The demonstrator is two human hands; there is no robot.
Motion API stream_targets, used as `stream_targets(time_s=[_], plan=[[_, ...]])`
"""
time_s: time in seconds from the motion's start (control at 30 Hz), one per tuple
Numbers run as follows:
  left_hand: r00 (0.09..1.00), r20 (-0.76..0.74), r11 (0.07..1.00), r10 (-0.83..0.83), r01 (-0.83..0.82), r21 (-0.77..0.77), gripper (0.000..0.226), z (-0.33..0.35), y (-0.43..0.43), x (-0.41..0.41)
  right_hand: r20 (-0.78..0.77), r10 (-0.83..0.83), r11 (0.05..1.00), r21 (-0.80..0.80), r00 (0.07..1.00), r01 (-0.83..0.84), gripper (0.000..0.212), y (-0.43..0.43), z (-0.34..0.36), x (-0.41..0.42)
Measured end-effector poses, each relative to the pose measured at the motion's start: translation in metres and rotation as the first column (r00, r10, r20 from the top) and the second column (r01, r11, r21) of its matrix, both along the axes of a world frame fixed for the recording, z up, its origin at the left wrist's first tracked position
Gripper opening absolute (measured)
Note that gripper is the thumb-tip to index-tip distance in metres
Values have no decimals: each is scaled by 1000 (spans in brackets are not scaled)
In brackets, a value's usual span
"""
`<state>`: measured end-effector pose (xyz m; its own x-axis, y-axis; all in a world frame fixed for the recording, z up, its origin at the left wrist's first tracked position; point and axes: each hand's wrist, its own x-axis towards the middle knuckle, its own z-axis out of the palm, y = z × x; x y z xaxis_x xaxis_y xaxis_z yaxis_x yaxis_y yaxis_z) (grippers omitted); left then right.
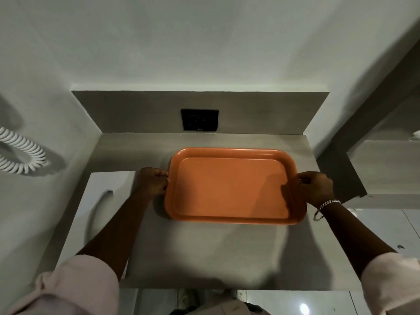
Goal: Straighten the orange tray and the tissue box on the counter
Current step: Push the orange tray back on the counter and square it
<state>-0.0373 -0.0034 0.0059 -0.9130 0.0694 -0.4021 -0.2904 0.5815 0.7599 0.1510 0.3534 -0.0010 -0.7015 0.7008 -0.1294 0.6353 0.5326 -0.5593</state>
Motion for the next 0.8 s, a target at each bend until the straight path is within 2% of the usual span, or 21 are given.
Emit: stream_targets(time_s=[0.37, 0.47, 0.53, 0.6, 0.63, 0.7, 0.73, 0.8], plan=[[999, -26, 999, 44, -45, -9, 24, -9, 0, -2, 11, -29, 999, -42, 1000, 29, 25, -1, -8, -6], [986, -164, 990, -31, 7, -142, 17, -9, -1, 1, -17, -51, 997, -52, 999, 50, 37, -4, -6, -5], [935, -326, 970, -138, 62, -235, 22, -5, 4, 10, -65, -12, 1000, 0, 998, 12, 46, -13, -3, -2], [869, -415, 941, -269, 147, -304, 42, -3, 11, 25, -97, 90, 993, 90, 991, -81, 49, -29, 0, 3], [815, -459, 910, -353, 185, -371, 52, -5, 15, 36, -89, 160, 980, 138, 983, -147, 50, -38, 1, 7], [653, -558, 828, -512, 200, -524, 63, -12, 21, 59, -57, 271, 944, 212, 961, -254, 58, -58, 0, 15], [588, -573, 792, -571, 212, -572, 65, -16, 24, 70, -47, 307, 926, 243, 950, -287, 61, -68, -1, 18], [527, -539, 733, -657, 280, -620, 69, -27, 29, 92, -10, 366, 891, 294, 930, -347, 66, -89, -6, 27]])
